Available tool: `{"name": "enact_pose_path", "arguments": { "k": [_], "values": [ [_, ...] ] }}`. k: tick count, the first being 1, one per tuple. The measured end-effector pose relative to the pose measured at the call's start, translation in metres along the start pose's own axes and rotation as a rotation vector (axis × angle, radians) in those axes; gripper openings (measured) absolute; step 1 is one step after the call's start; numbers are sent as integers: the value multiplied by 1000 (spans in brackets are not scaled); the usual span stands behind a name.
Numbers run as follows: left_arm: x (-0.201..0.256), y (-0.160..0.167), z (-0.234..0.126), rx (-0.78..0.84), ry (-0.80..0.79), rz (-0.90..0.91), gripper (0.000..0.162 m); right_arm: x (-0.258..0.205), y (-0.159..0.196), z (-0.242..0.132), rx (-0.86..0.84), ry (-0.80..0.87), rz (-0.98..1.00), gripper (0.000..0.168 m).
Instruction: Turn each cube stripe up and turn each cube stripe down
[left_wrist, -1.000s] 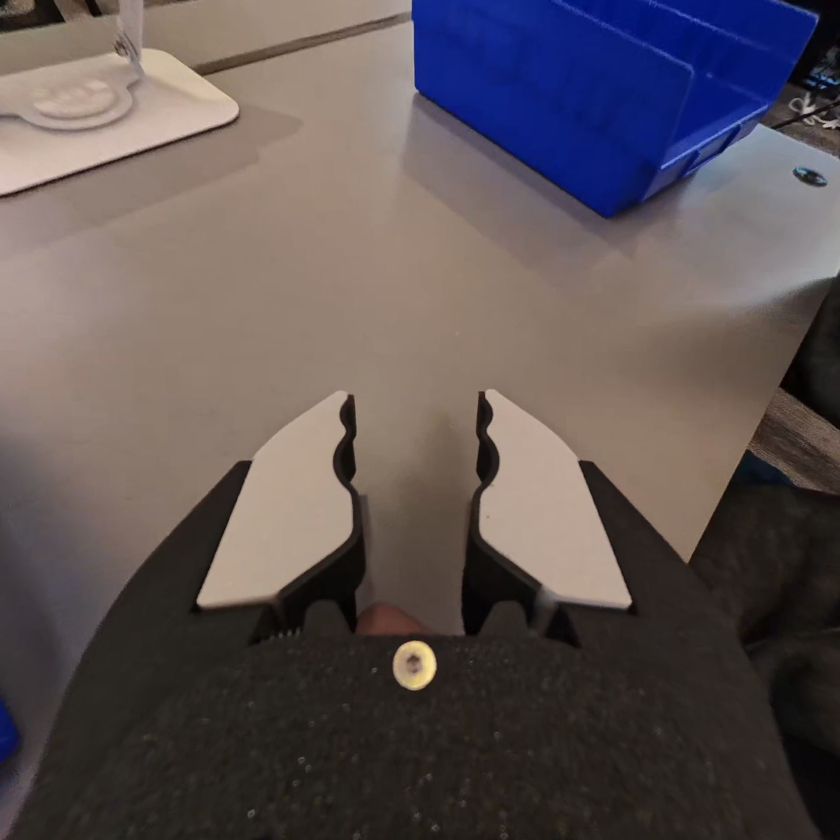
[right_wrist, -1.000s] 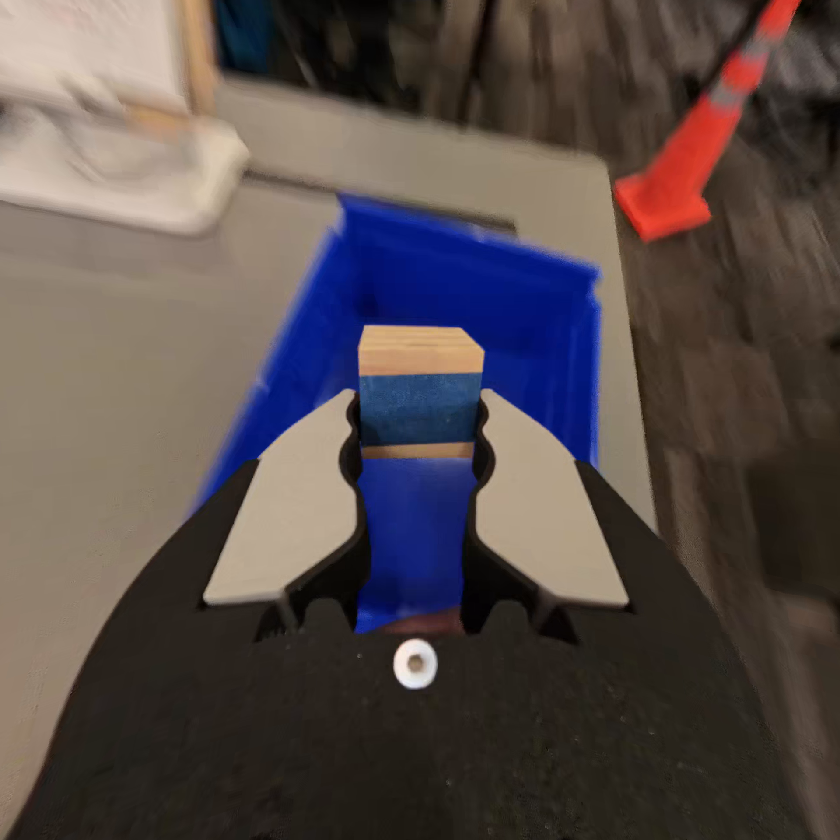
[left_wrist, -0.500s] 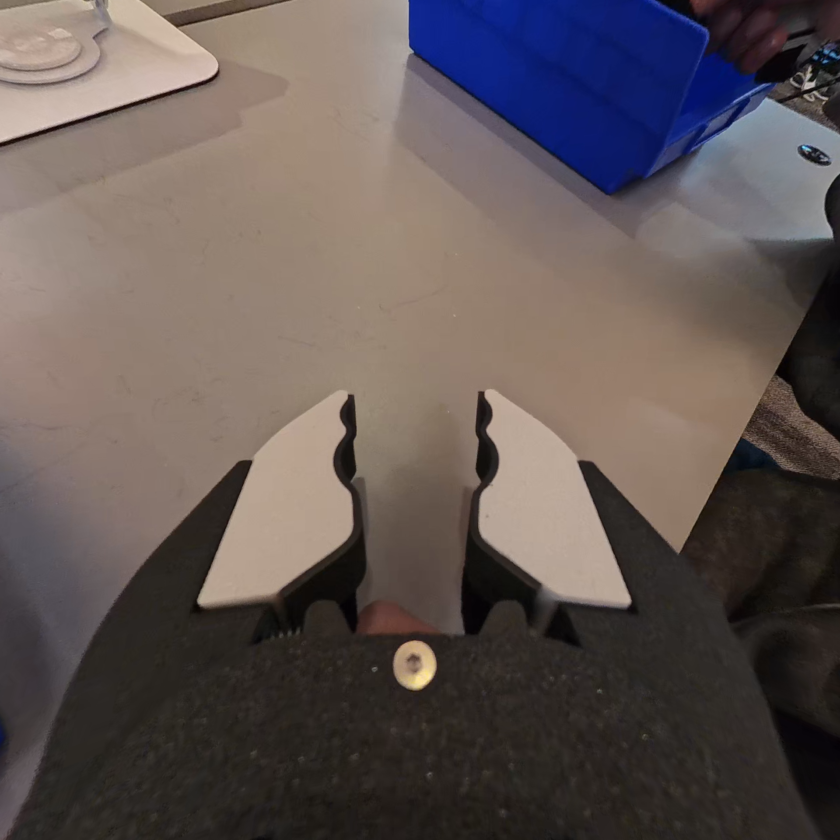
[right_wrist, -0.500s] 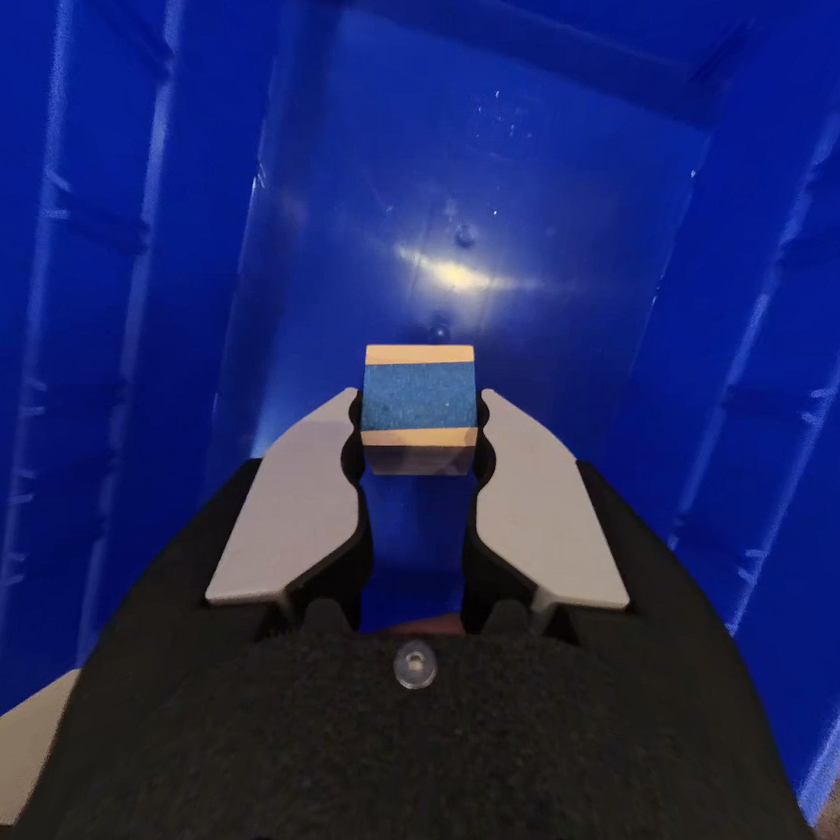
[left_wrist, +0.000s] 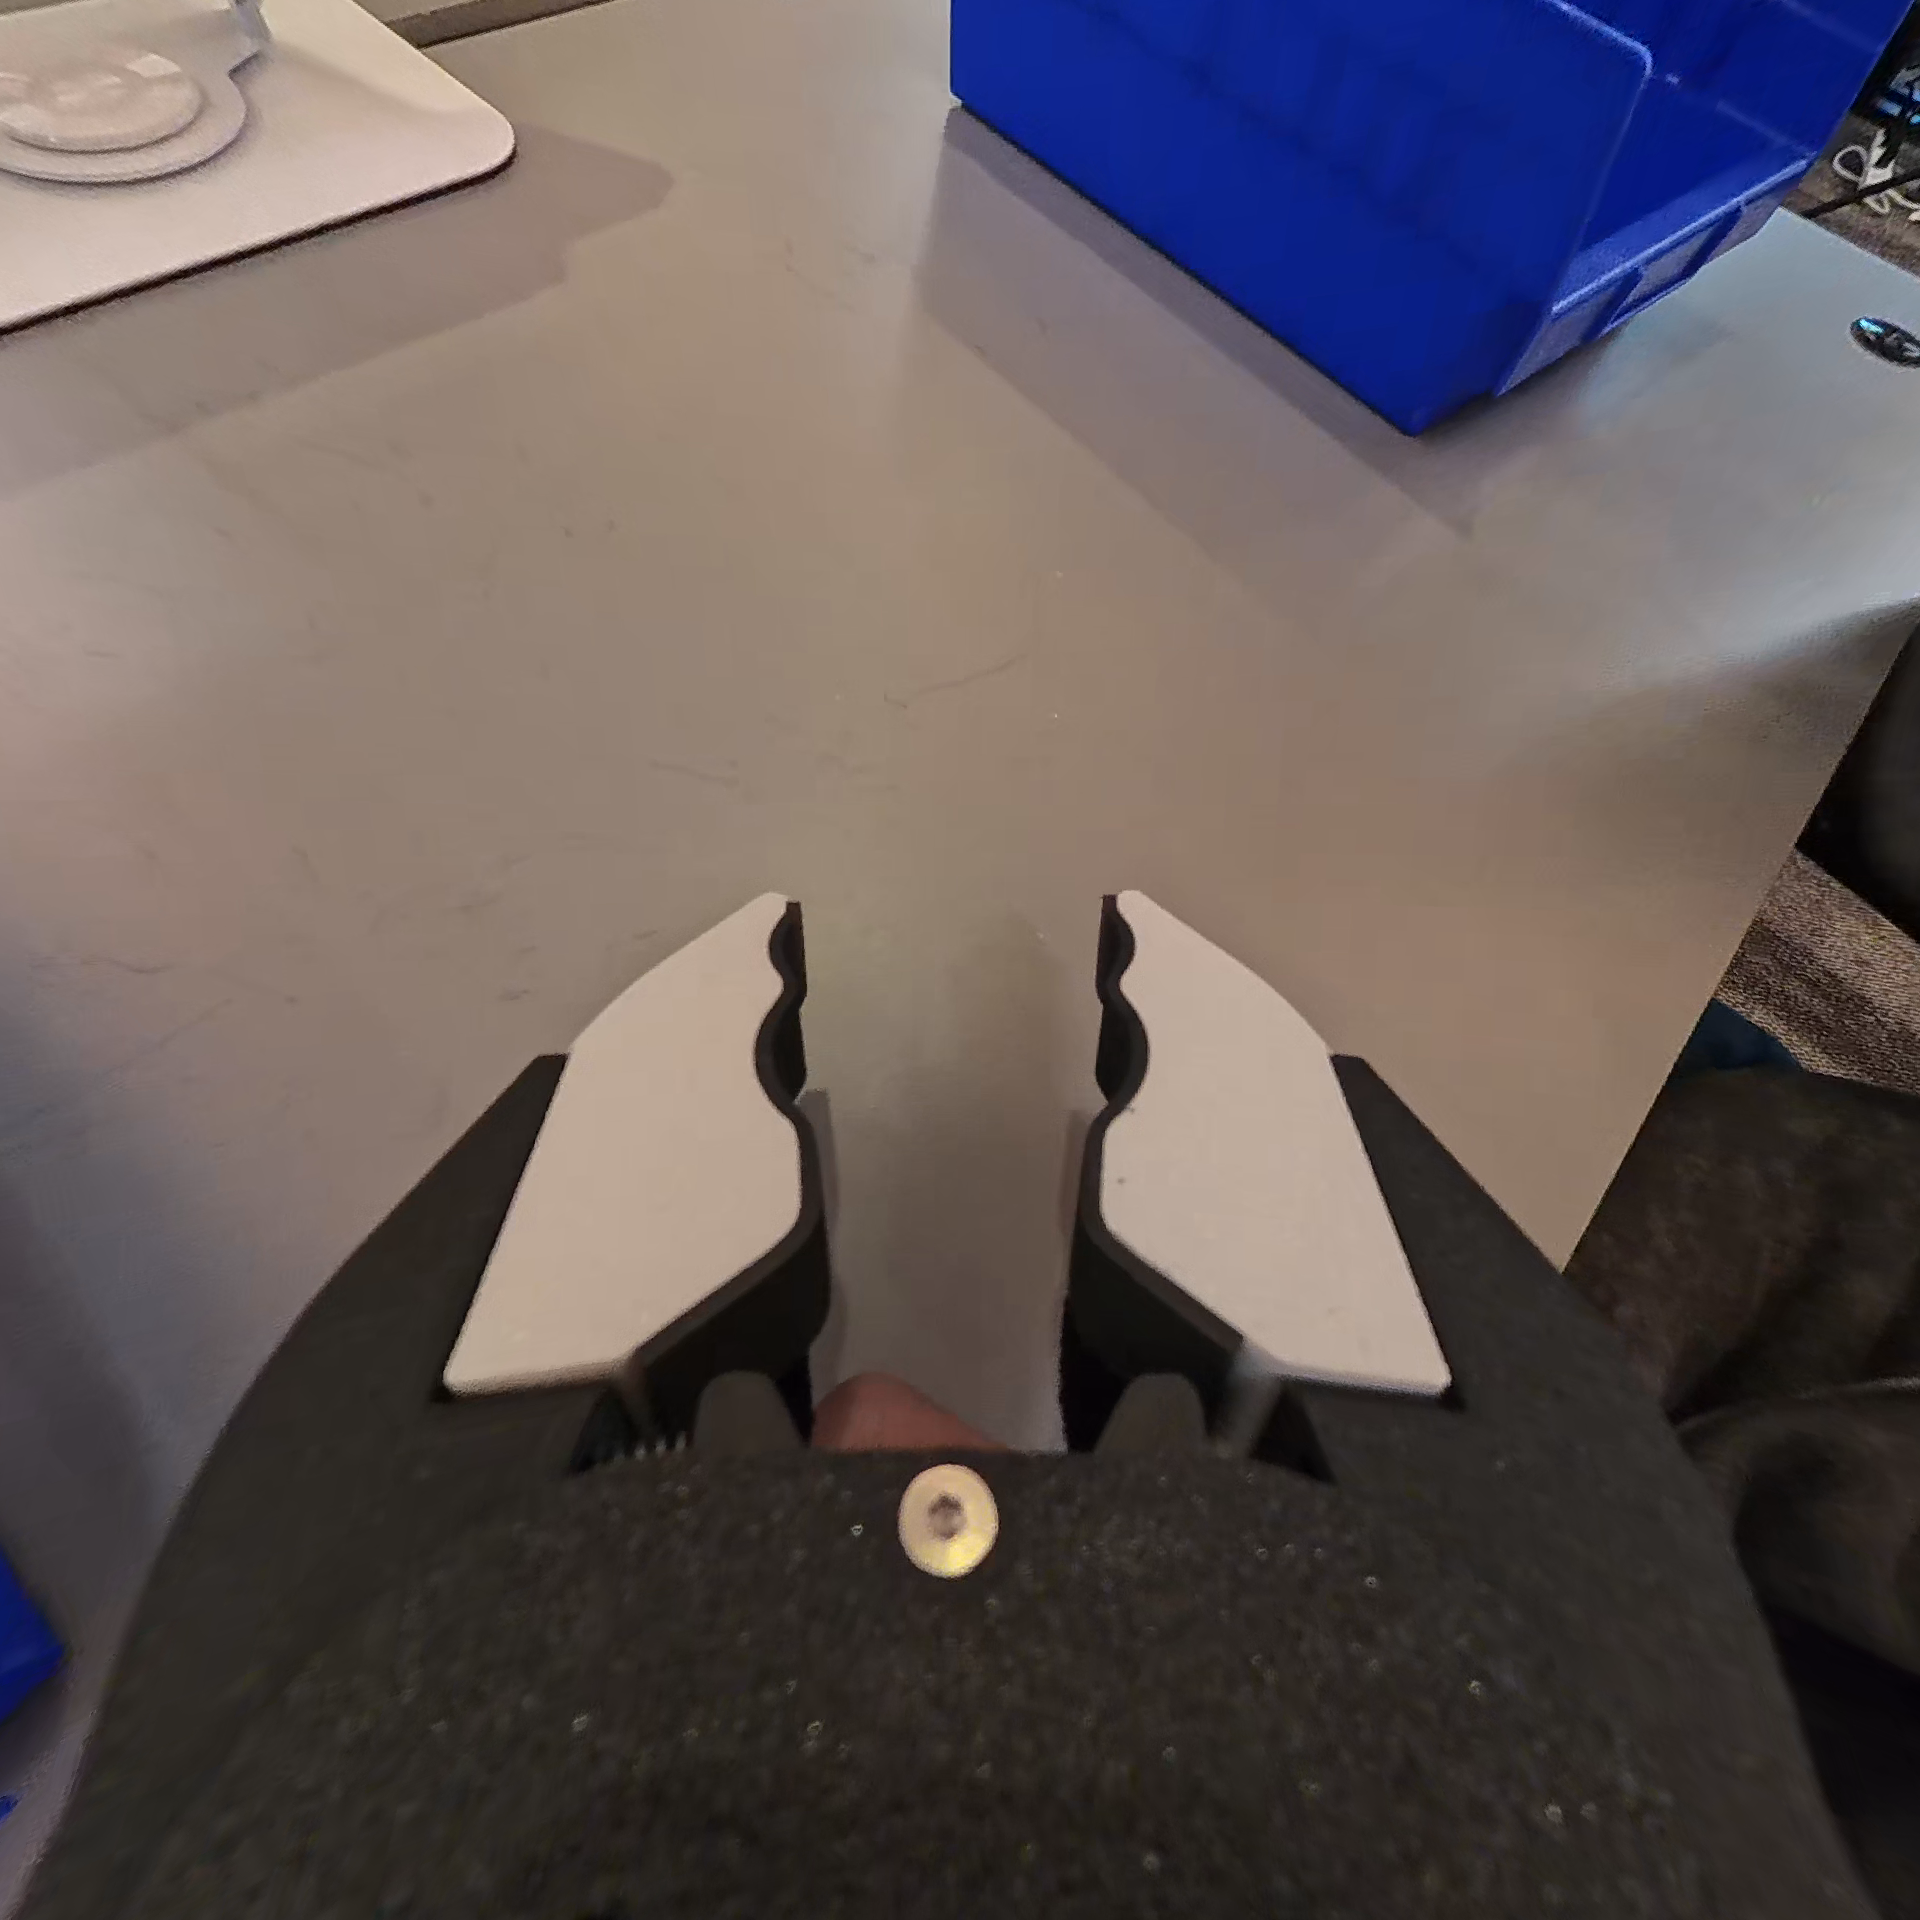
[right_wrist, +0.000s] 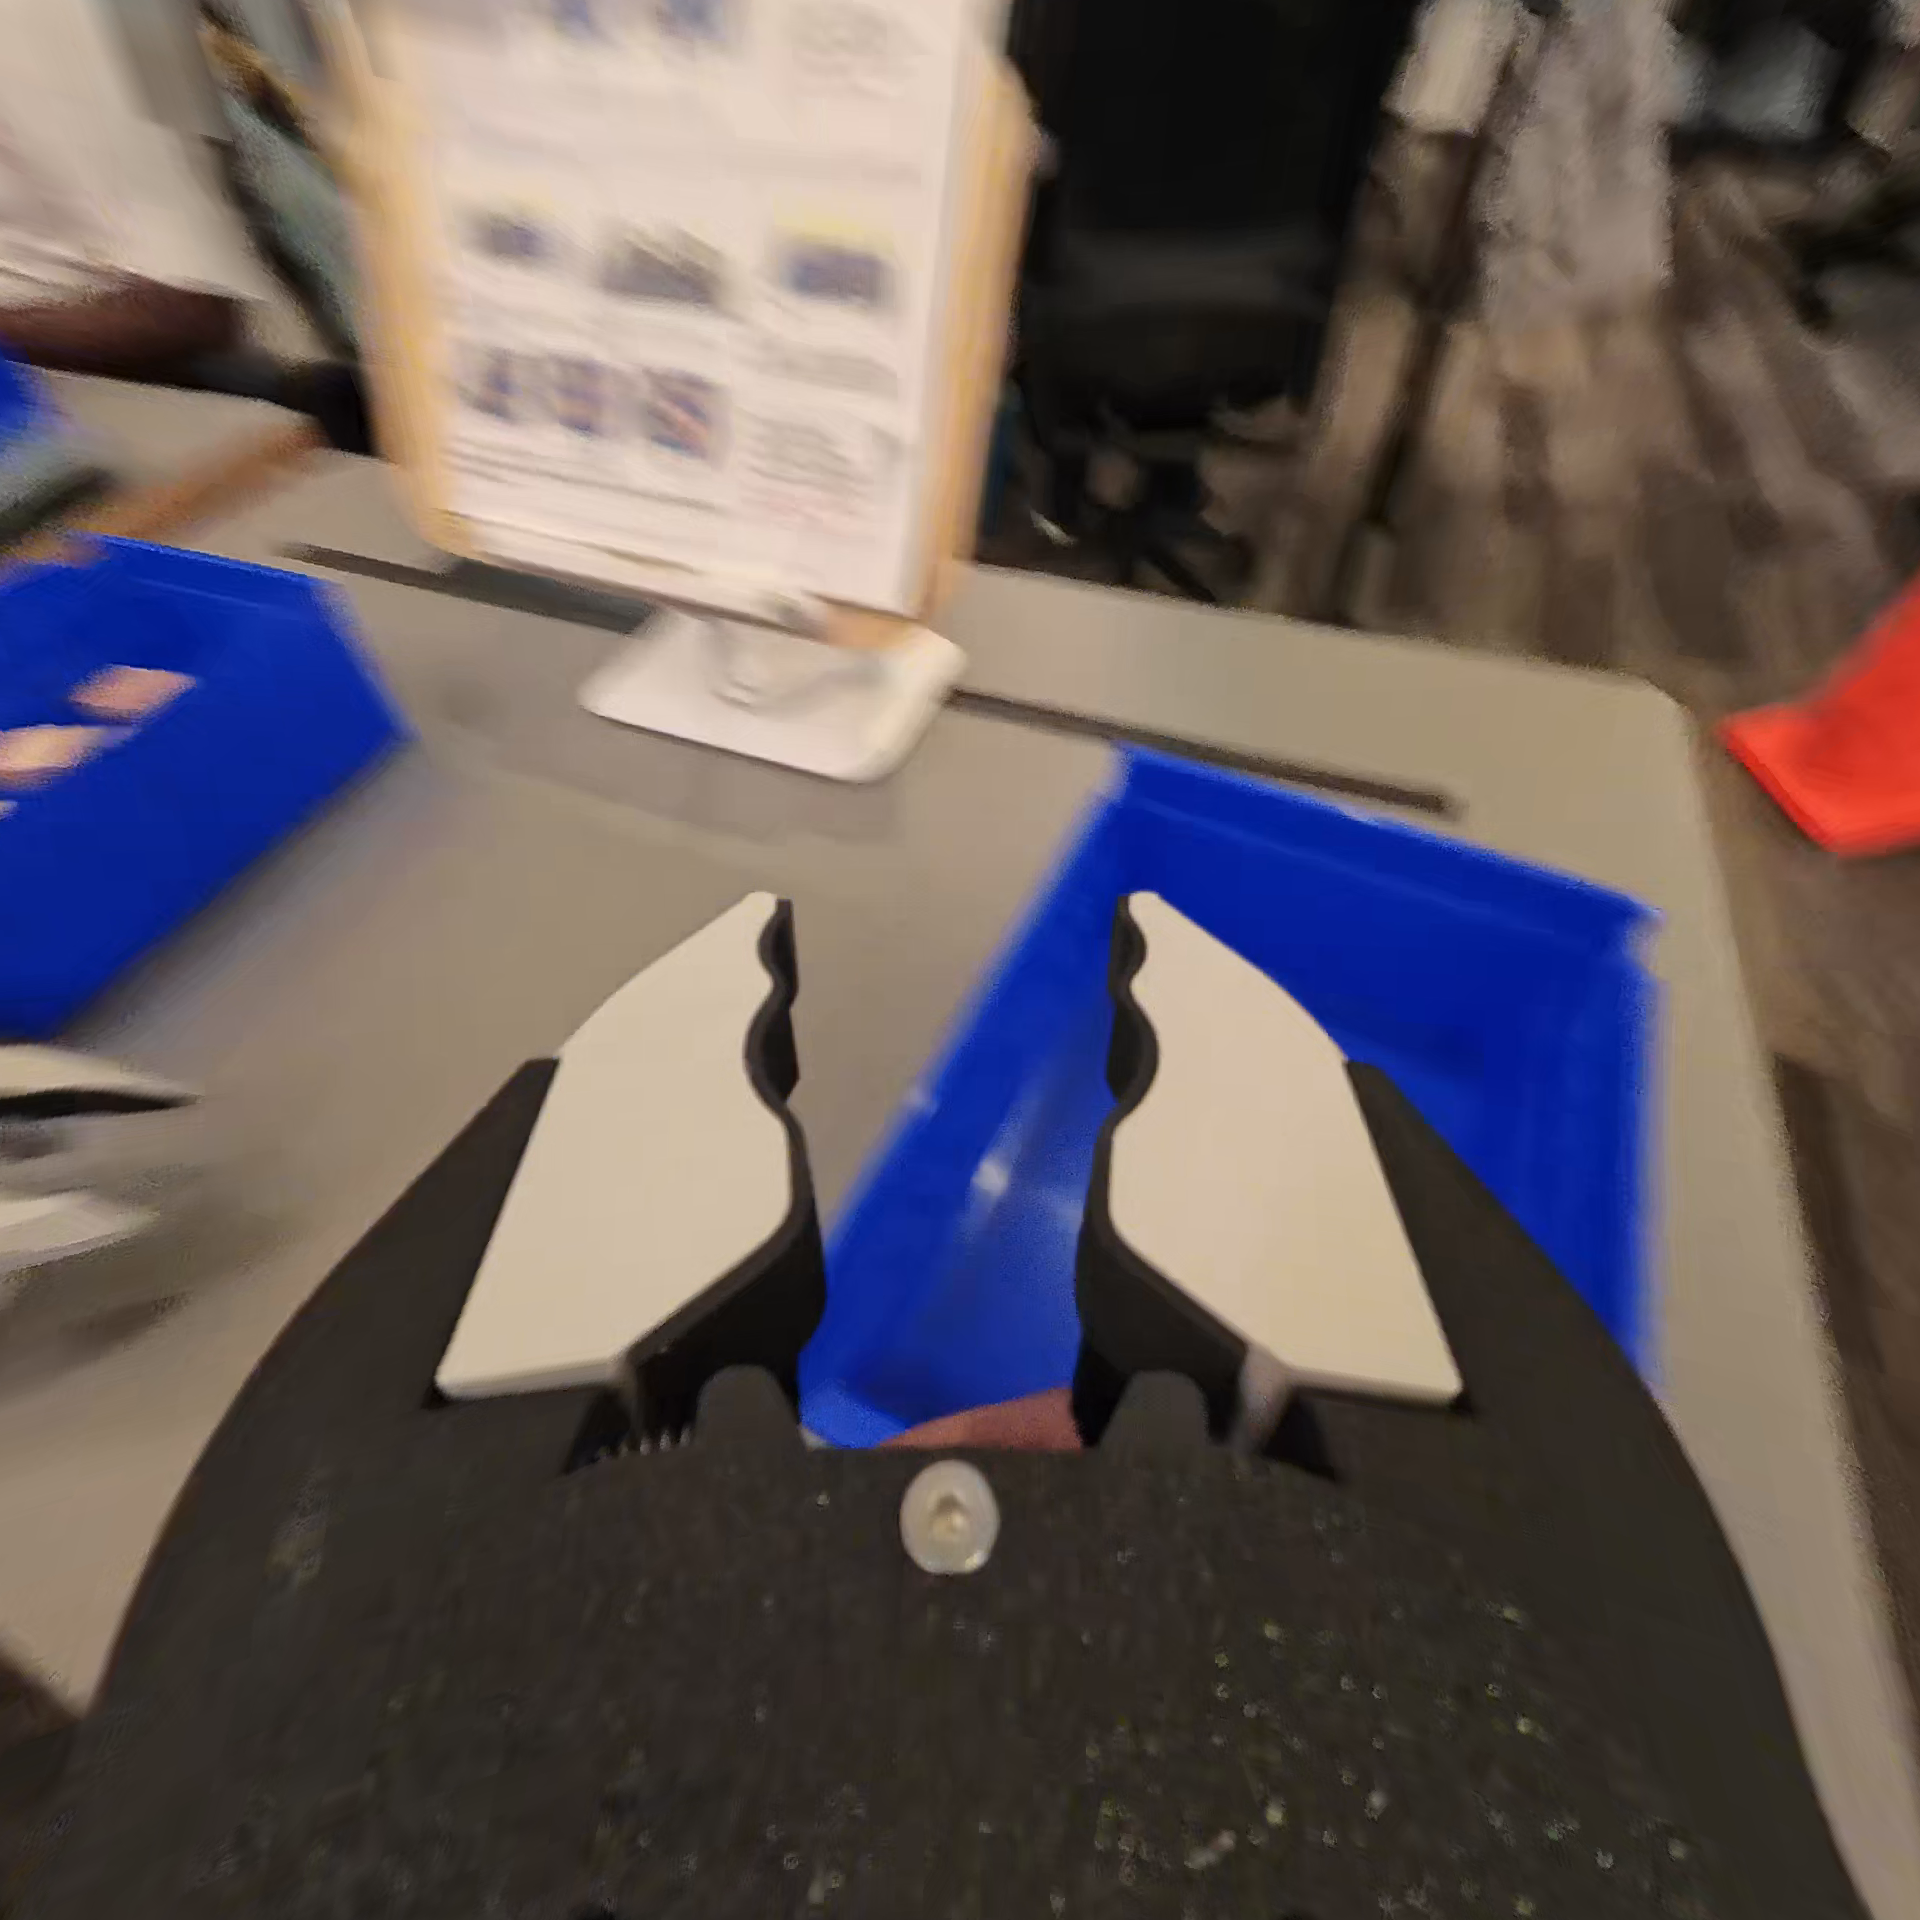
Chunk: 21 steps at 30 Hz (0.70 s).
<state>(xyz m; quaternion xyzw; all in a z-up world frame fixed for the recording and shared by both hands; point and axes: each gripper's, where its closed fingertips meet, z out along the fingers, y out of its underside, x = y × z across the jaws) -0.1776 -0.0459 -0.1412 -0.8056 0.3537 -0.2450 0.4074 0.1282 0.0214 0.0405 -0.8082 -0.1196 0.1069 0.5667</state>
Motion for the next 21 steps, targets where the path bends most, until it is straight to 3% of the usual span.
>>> {"name": "enact_pose_path", "arguments": {
  "k": [2,4,6,7,10,14,17,21],
  "values": [
    [-2,-1,-1,4,-13,1,53,-67,-14,-3,111,-233,-20,57],
    [-4,-2,-3,8,-30,-5,54,-141,2,4,159,-498,-10,58],
    [-5,-4,-6,8,-42,-2,54,-213,58,13,57,-771,-42,67],
    [-9,-6,-10,10,-63,6,55,-233,91,20,-33,-822,-97,66],
    [-31,-24,-42,26,-156,10,56,-263,145,34,-168,-834,-232,68],
    [-111,-40,-123,35,-373,-121,62,-273,145,34,-148,-793,-313,65],
    [-180,-21,-159,-79,-490,-355,67,-278,140,34,-146,-789,-277,63],
    [-242,24,-166,-318,-606,-553,68,-289,149,35,-196,-817,-221,62]
  ]
}}
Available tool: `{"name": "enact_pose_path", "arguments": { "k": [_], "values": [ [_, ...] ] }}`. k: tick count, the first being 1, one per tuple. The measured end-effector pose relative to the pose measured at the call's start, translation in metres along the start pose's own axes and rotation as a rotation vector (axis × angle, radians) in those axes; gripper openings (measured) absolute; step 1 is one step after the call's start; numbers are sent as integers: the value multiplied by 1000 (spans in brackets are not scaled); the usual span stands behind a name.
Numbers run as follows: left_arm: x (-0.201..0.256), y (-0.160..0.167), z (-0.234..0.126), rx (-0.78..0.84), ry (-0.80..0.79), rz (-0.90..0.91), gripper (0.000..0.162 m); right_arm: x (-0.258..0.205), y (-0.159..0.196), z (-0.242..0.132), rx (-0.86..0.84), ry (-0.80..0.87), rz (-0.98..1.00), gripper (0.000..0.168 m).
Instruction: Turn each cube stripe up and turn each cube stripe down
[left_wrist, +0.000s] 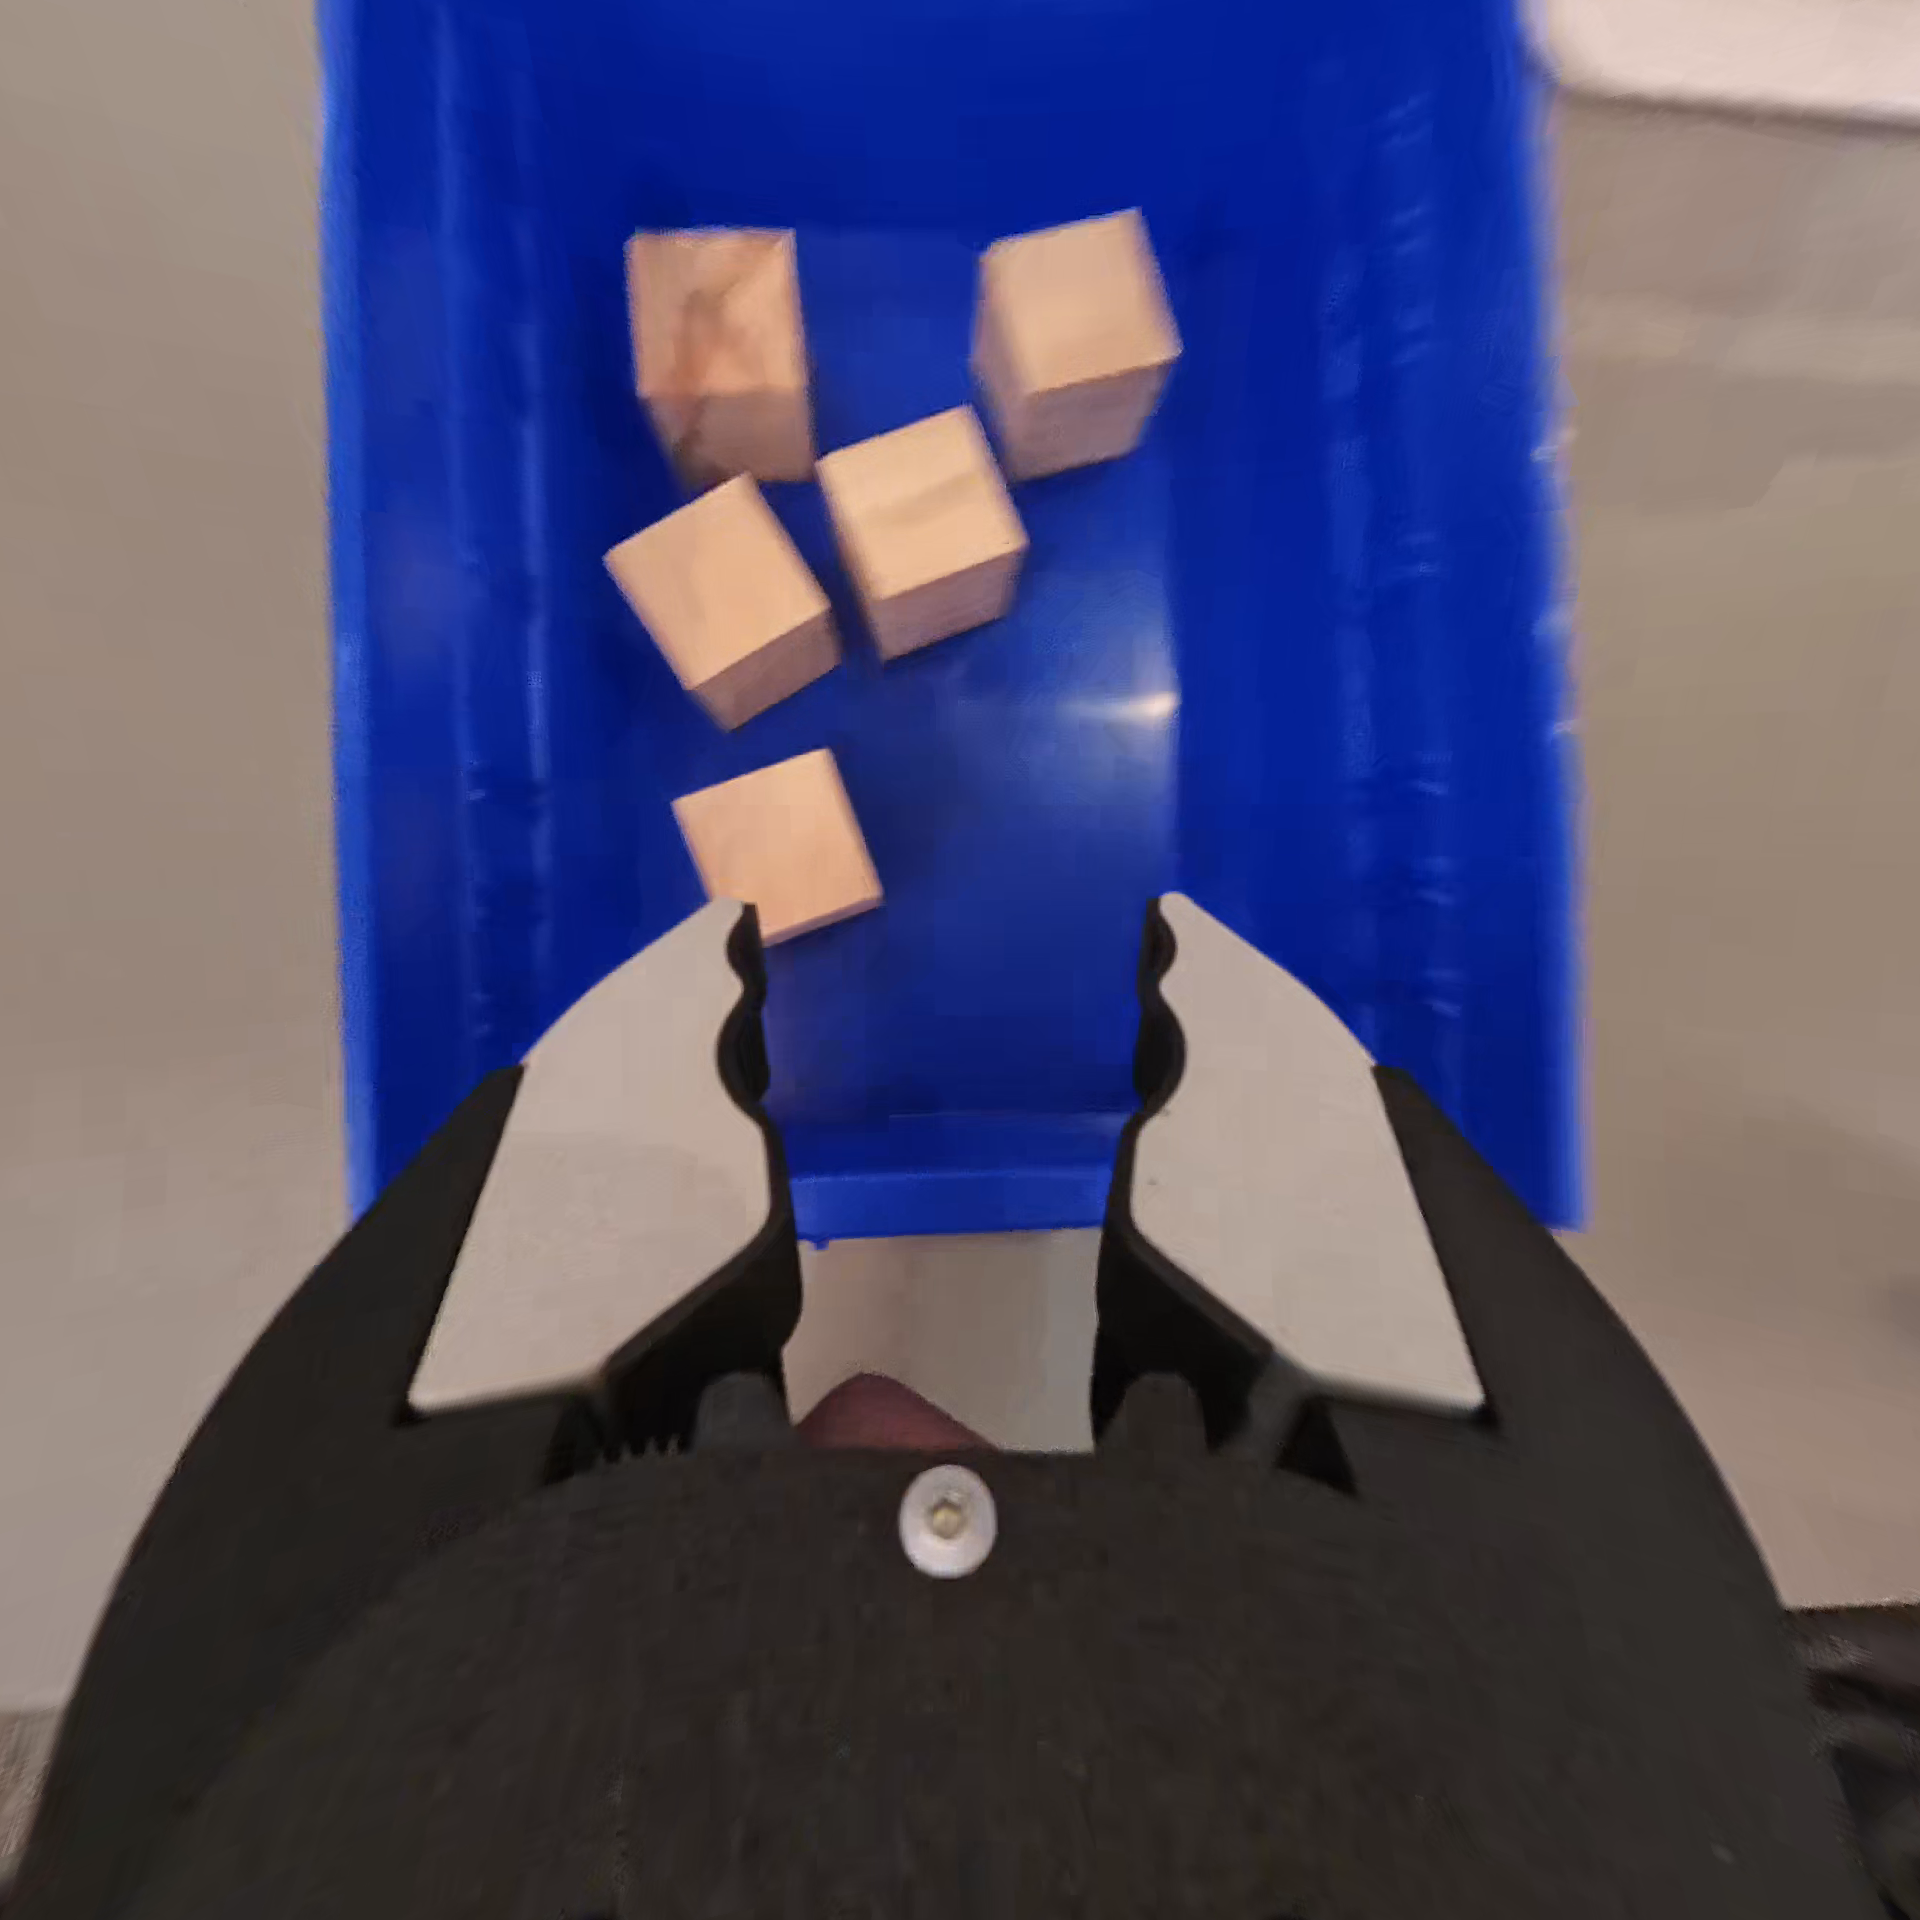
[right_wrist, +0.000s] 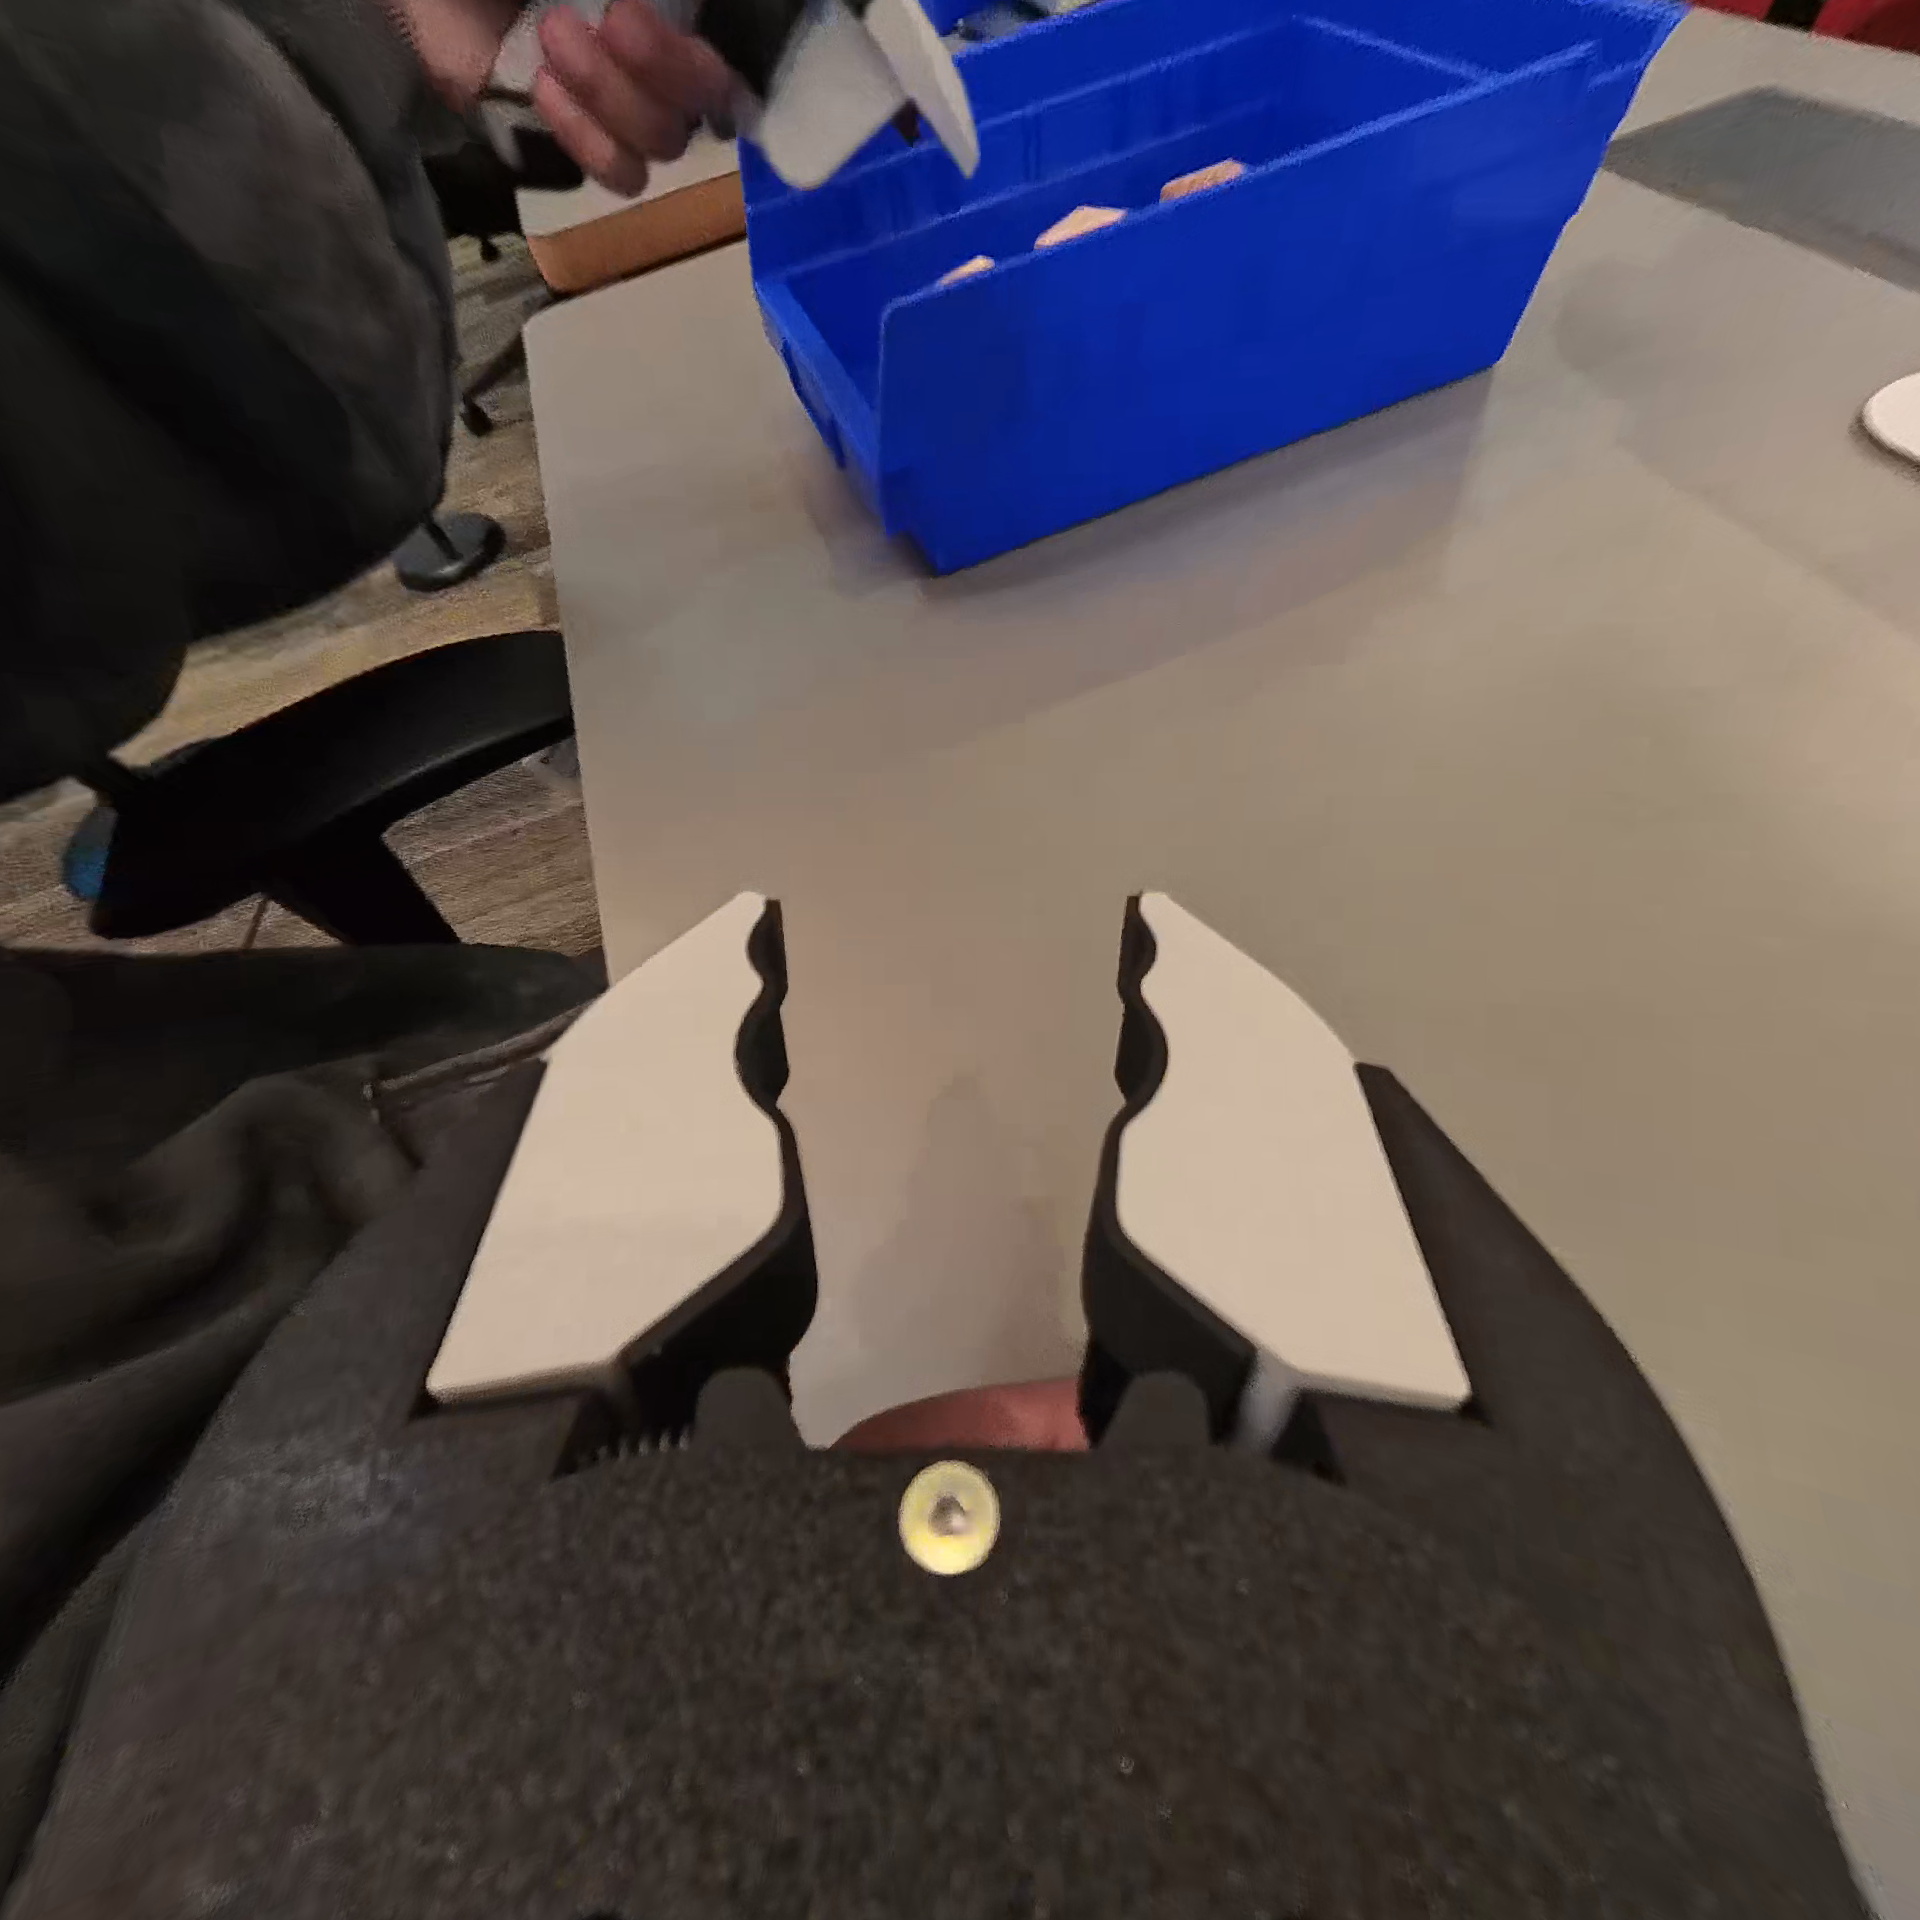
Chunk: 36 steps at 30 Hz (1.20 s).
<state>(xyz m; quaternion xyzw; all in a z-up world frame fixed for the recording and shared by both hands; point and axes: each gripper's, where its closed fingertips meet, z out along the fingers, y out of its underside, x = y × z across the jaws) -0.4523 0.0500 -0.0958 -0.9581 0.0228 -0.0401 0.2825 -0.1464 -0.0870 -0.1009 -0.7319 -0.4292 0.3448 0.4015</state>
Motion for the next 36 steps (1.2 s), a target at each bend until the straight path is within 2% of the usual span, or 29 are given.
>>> {"name": "enact_pose_path", "arguments": {
  "k": [5,7,12,13,17,21,25,27,30,32,36],
  "values": [
    [-45,-3,40,-148,-168,-58,66,-8,15,2,-47,0,-6,59],
    [-49,1,53,-200,-168,-101,60,-10,20,0,-61,3,-14,59],
    [-49,12,76,-280,-177,-127,56,-12,19,-2,-62,-8,-18,59],
    [-50,16,79,-301,-185,-118,47,-13,19,-1,-65,-14,-17,59],
    [-46,14,77,-300,-152,-89,45,-14,23,0,-79,-23,-18,59],
    [-36,3,58,-239,-94,-47,45,-2,25,-1,-72,2,9,58],
    [-10,-17,27,-41,62,-23,45,20,18,-12,-1,25,130,58],
    [15,-26,7,98,199,-18,45,35,11,-20,64,21,230,58],
    [74,-43,-33,299,470,19,45,65,-6,-34,176,34,387,60],
    [121,-57,-60,403,655,54,45,81,-26,-41,267,-13,515,62],
    [215,-70,-92,466,1015,137,45,95,-70,-46,382,-192,714,68]
  ]
}}
